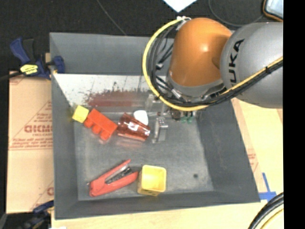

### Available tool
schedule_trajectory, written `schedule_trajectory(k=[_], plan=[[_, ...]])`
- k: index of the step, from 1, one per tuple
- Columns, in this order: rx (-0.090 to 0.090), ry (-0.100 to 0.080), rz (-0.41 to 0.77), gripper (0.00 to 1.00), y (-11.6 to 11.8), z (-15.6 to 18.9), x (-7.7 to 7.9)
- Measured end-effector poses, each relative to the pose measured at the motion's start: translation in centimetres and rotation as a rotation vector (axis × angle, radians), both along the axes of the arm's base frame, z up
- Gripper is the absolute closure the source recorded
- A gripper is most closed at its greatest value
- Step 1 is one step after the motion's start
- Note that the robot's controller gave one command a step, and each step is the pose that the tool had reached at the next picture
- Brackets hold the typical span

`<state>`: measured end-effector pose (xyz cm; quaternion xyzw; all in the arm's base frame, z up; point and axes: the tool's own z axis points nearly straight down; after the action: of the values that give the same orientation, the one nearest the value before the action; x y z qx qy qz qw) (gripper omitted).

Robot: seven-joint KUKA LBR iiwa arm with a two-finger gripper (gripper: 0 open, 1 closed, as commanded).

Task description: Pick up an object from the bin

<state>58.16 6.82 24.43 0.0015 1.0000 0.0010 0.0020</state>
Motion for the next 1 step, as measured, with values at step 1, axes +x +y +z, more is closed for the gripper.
schedule_trajectory(k=[1], plan=[[0.000, 0.002, 0.070, 0.00, 4.15, -5.44, 2.66]])
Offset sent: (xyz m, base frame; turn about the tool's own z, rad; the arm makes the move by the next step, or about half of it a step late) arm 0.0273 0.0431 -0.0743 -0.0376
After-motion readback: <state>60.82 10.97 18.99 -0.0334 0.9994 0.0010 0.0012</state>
